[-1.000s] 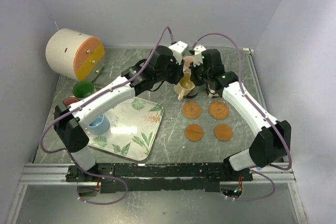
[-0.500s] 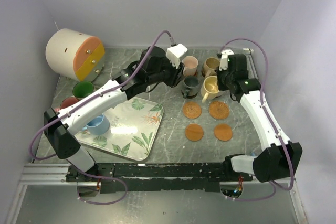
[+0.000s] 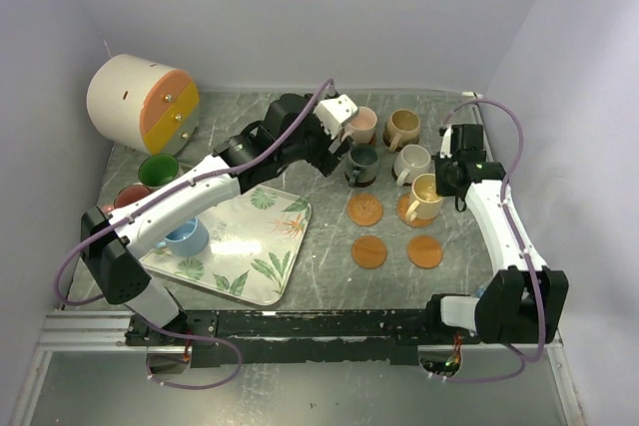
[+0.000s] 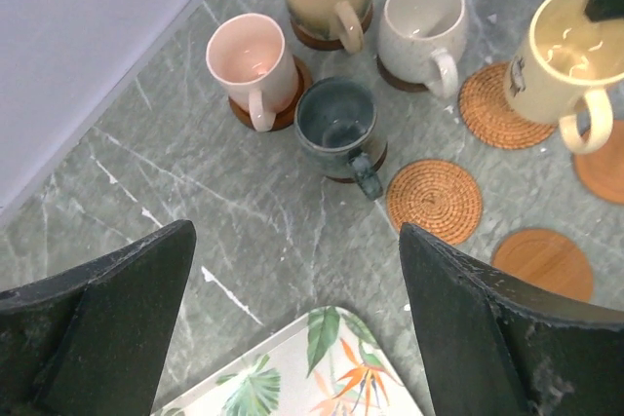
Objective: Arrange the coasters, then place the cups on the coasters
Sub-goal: Place the cup on the coaster.
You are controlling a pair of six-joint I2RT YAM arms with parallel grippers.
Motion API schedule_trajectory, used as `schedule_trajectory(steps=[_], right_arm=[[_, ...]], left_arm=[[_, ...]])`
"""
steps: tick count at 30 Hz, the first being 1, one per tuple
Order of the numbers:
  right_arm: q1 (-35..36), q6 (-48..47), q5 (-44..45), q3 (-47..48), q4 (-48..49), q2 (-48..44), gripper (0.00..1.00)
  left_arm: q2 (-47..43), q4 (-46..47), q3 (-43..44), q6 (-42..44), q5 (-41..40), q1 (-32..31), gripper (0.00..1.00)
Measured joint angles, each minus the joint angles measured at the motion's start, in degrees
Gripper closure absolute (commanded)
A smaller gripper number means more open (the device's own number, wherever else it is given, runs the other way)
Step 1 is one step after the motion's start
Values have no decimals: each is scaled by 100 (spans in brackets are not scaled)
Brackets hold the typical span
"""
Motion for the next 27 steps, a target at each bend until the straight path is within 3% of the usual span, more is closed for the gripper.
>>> schedule_trajectory(steps=[7, 27], right_arm=[[-474, 352, -282, -125, 326, 452, 100], [-505, 776, -420, -452, 955, 964, 100]], left_arm=[[-74, 28, -168, 219, -160, 4, 4], [-87, 66, -168, 306, -173, 4, 4]])
